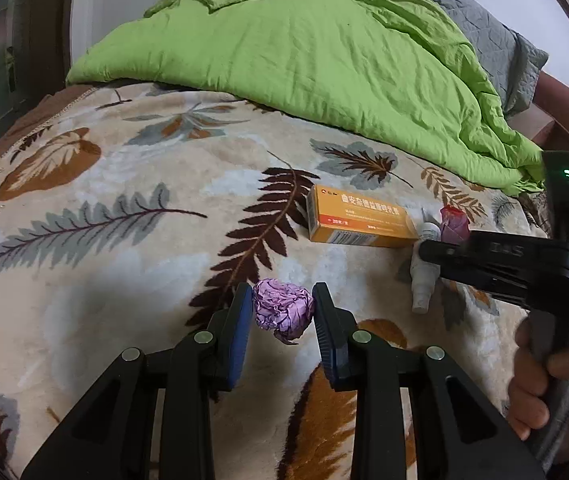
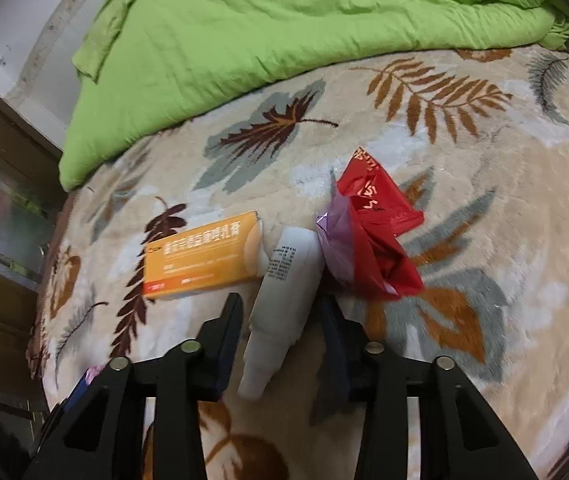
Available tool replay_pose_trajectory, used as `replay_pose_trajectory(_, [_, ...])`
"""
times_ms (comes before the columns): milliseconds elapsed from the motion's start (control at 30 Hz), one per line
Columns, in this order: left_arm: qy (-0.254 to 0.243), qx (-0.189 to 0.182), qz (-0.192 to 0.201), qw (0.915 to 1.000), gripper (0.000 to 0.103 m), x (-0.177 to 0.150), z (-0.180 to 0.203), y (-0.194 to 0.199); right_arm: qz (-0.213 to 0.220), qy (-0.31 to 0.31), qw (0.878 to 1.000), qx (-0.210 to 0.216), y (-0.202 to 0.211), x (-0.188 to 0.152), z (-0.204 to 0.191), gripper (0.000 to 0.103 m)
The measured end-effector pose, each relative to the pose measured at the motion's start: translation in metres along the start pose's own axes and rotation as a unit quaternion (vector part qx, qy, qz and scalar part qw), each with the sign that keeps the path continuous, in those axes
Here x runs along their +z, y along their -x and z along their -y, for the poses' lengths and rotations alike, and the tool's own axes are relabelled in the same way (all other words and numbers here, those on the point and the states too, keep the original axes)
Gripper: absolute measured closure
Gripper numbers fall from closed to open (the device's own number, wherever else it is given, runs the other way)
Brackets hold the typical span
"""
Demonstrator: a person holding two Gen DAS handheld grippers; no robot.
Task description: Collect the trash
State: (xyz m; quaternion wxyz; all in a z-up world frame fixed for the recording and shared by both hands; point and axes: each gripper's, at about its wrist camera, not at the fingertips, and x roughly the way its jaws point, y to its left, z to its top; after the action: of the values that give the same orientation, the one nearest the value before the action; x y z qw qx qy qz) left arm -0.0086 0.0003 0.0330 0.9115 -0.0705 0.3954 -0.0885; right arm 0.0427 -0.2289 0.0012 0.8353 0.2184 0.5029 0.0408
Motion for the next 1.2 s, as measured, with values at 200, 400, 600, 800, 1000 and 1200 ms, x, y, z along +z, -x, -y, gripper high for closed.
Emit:
replay_pose_trajectory(200, [-0.008, -0.001, 0.002, 1.0, 0.074, -0.002, 0.005, 0.0, 0.004, 0.0, 1.0, 0.013, -0.007, -0.003, -0.001, 0.066])
replay_pose_trajectory(400, [-0.022, -0.002, 0.005, 0.9997, 0.074, -0.007, 0.011, 0.007, 0.026, 0.033, 0.999, 0.017, 0.028, -0.03, -0.007, 0.067])
replay_pose_trajectory(600, [-0.055, -0.001, 0.021, 0.9983, 0.074, -0.018, 0.029, 0.025, 0.067, 0.086, 0.994, 0.016, 0.084, -0.073, -0.015, 0.067])
replay_pose_trajectory(800, [-0.086, -0.005, 0.039, 0.9955, 0.074, -0.042, 0.05, 0.053, 0.093, 0.116, 0.989, 0.012, 0.118, -0.112, -0.013, 0.067])
replay_pose_trajectory(1000, [-0.115, 0.012, 0.053, 0.9919, 0.074, -0.055, 0.061, 0.062, 0.119, 0.122, 0.985, 0.016, 0.133, -0.131, -0.009, 0.066])
replay_pose_trajectory(1200, [-0.117, 0.028, 0.057, 0.9911, 0.074, -0.054, 0.059, 0.059, 0.123, 0.127, 0.984, 0.014, 0.132, -0.134, -0.01, 0.067])
